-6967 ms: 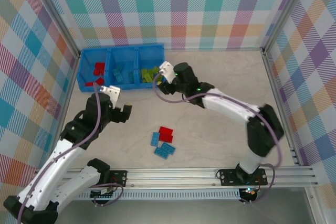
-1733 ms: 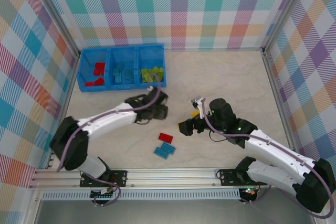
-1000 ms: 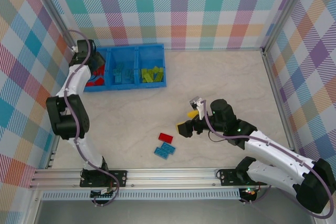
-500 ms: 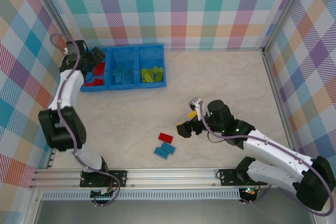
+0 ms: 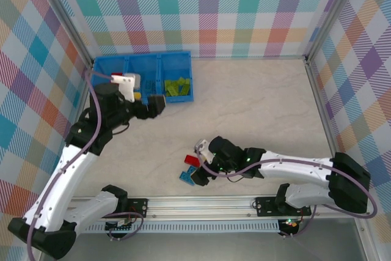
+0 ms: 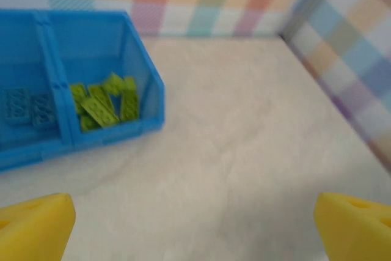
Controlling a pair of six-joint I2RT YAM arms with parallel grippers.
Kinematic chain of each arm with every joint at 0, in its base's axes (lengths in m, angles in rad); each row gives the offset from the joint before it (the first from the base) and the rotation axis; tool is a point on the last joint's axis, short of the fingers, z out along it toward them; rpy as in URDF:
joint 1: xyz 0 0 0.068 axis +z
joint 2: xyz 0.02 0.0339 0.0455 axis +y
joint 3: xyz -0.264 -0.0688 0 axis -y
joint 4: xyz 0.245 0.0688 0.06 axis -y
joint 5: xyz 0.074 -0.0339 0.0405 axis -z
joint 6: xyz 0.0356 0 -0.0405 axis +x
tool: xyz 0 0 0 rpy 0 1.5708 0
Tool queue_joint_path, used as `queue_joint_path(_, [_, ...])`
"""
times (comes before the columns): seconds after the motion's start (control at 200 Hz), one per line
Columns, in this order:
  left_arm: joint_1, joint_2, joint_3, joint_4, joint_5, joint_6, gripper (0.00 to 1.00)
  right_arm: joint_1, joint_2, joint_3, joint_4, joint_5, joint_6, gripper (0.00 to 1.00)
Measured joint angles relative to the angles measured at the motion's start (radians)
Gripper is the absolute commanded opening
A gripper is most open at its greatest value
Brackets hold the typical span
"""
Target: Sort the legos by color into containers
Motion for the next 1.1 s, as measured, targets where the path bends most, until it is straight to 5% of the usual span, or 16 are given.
queue_joint_path(0.43, [-0.046, -0.301, -0.238, -0.261, 0.223, 0.435, 1.00, 0.101, 0.099, -0.062, 0.060, 0.108, -0.242, 0.68])
queue_joint_path(0.73, [-0.069, -0.443, -0.357, -0.308, 0.179, 0.625, 1.00, 0.101, 0.231, -0.058, 0.112, 0.134, -0.288, 0.46])
queue_joint_path(1.1, [-0.100, -0.481, -0.404, -0.327, 0.113, 0.731, 1.00, 0.103, 0.243, -0.055, 0.134, 0.142, -0.290, 0.32])
